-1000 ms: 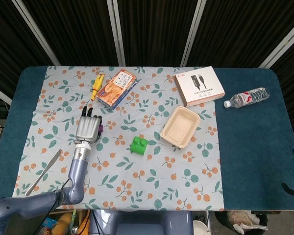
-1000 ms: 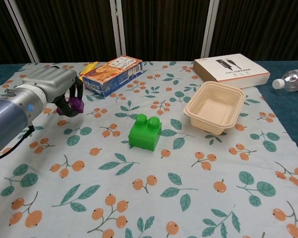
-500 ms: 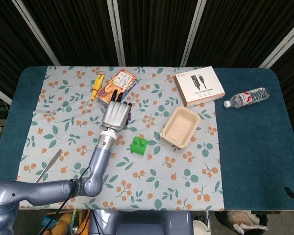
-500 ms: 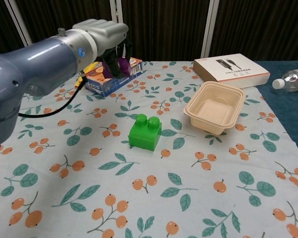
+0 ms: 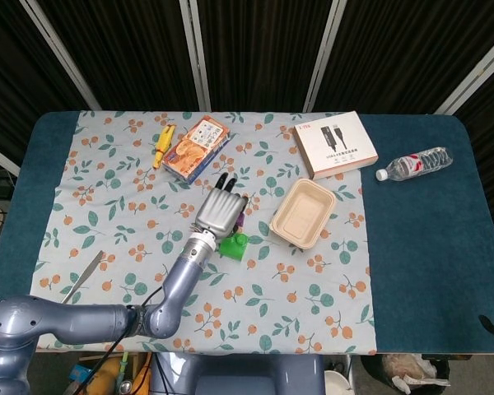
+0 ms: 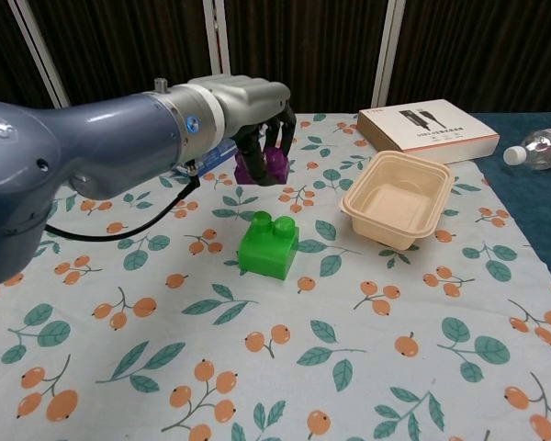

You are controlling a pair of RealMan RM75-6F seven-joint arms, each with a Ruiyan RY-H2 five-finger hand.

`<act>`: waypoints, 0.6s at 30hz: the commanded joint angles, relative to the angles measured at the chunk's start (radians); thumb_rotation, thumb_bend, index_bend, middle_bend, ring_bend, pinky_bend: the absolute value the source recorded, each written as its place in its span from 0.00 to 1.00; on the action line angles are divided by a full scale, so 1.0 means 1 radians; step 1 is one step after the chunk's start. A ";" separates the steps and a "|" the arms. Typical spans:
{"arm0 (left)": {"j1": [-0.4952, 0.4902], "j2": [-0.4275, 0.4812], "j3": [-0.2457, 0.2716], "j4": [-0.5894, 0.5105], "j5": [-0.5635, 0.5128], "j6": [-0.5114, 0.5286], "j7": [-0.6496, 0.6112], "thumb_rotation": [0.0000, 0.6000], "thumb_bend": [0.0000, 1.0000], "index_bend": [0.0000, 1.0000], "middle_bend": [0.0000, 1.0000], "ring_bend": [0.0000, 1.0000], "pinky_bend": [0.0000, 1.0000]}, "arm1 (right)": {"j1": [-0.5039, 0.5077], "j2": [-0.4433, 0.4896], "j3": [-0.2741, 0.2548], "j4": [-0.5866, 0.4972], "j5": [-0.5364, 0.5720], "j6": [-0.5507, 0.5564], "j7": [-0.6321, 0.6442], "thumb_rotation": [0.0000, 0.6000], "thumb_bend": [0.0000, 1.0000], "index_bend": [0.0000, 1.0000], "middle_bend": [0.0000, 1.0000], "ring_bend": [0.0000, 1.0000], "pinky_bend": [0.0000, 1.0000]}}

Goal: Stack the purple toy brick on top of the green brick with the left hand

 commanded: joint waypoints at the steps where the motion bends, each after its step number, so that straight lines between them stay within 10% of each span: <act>1: -0.013 0.008 0.007 -0.010 -0.017 -0.001 -0.001 1.00 0.41 0.52 0.52 0.11 0.05 | 0.000 0.002 0.001 -0.001 0.001 -0.001 -0.002 1.00 0.15 0.00 0.02 0.02 0.00; 18: -0.083 0.008 0.072 -0.022 -0.087 -0.003 -0.012 1.00 0.41 0.52 0.51 0.11 0.05 | 0.001 -0.001 0.004 0.007 -0.001 0.000 0.005 1.00 0.15 0.00 0.02 0.02 0.00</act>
